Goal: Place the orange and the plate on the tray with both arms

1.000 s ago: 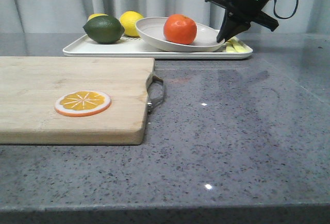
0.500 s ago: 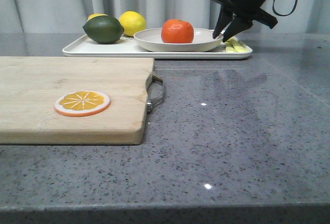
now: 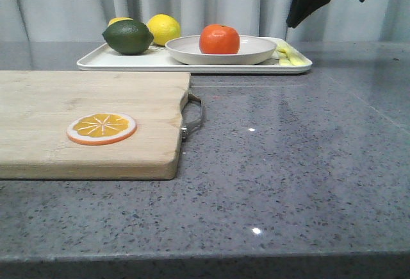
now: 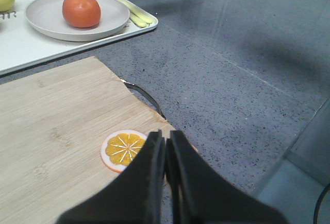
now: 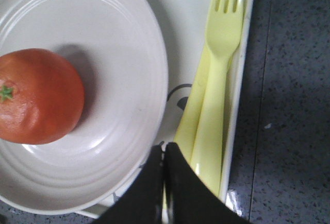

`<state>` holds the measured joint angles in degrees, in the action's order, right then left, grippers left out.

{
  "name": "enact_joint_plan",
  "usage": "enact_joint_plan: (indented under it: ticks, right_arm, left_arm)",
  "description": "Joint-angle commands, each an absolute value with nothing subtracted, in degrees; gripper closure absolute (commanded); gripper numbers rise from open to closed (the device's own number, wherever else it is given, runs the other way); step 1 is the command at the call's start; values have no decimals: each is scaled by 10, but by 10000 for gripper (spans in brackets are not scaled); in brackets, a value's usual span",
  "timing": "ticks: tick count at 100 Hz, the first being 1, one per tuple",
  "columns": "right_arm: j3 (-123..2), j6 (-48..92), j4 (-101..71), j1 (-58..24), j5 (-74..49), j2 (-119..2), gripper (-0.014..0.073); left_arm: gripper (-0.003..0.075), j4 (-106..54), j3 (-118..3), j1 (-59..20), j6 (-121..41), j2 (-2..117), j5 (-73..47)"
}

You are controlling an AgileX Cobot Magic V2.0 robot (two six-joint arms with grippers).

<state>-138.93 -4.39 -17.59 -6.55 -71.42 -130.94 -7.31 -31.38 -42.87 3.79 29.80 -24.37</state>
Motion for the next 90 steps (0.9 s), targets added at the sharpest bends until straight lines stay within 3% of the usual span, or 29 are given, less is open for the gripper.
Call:
enact_joint_plan:
  ticks: [1, 23, 58, 90]
  right_arm:
    - [-1407, -40, -179, -63, -768, -1249, 659]
    - [-1358, -39, -177, -63, -767, -1182, 661]
    - [-1158, 16, -177, -63, -755, -1025, 661]
    - [-938, 36, -177, -63, -633, -835, 661]
  left_arm:
    - [739, -76, -330, -426, 42, 301, -197]
    - [739, -76, -330, -426, 42, 301, -200]
    - [739, -76, -329, -426, 42, 301, -200]
    - [739, -76, -329, -426, 42, 301, -201]
